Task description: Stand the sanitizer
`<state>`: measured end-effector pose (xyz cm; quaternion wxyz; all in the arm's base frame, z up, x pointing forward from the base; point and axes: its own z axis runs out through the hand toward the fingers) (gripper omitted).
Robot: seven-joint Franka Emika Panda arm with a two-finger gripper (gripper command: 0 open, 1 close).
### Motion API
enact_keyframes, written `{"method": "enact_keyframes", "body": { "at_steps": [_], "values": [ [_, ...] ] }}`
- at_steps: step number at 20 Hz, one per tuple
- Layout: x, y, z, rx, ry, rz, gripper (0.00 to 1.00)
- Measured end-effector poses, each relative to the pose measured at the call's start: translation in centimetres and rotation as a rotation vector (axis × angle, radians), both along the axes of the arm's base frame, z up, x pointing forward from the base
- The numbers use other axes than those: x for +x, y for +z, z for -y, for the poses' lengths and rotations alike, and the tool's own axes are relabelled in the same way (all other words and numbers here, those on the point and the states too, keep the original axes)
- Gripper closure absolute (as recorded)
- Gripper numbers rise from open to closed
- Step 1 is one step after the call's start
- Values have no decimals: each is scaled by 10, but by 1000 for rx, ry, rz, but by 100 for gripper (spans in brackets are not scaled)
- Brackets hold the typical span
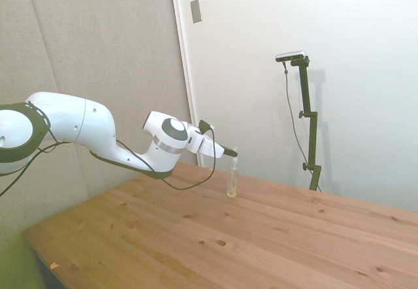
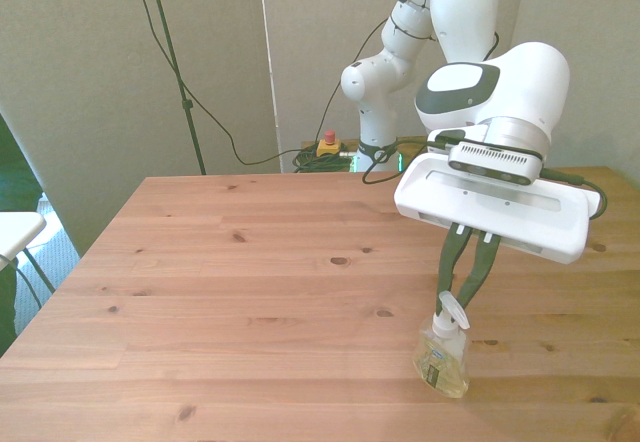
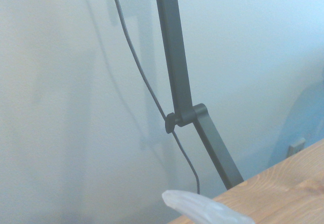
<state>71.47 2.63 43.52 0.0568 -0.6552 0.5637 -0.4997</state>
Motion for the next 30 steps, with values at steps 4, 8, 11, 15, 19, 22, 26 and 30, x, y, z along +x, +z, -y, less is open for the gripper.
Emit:
{"method": "enact_keyframes", "body": {
  "at_steps": [4,8,11,15,19,22,26,30],
  "values": [
    [-5,-3,-4,-15,0,10,0],
    [-6,-4,-4,-20,4,14,0],
    [-7,-5,-7,-21,8,13,0],
    [-9,-5,-11,-20,13,11,0],
    [-13,-15,-12,-20,15,-9,0],
    [-15,-19,-14,-17,18,-17,0],
    [-16,-20,-15,6,22,-26,0],
    [-21,-10,-5,63,41,-77,0]
  ]
}}
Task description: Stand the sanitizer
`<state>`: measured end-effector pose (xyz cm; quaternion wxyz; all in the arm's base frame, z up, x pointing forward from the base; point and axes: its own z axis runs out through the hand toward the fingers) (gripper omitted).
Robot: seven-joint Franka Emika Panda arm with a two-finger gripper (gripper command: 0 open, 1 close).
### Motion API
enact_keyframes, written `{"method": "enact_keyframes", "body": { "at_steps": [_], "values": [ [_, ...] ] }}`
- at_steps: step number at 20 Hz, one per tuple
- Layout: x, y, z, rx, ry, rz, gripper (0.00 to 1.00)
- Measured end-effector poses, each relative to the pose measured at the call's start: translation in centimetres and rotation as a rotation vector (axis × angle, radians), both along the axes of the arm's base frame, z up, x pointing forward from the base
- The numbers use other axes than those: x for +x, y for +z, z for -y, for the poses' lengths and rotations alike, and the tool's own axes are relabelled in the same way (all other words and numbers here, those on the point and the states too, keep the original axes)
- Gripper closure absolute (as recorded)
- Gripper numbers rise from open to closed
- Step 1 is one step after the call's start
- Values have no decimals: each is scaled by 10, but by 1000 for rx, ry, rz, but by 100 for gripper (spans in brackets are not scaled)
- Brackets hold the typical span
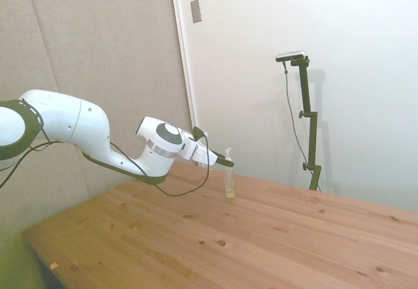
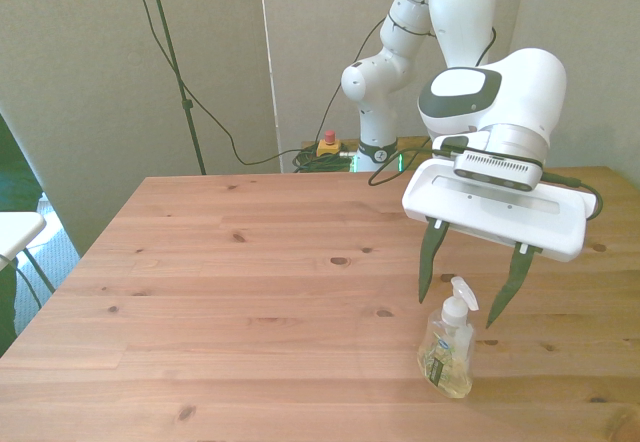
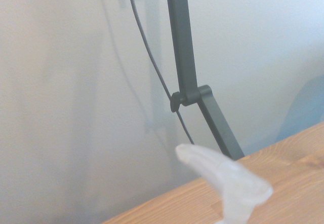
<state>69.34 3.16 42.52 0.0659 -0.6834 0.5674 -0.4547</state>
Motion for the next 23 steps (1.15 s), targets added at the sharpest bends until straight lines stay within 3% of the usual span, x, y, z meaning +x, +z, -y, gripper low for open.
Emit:
{"method": "enact_keyframes", "body": {
  "at_steps": [12,18,23],
  "values": [
    [-35,39,27,174,215,-369,0],
    [-62,30,23,209,336,-560,0],
    [-102,19,23,222,396,-653,0]
  ]
}}
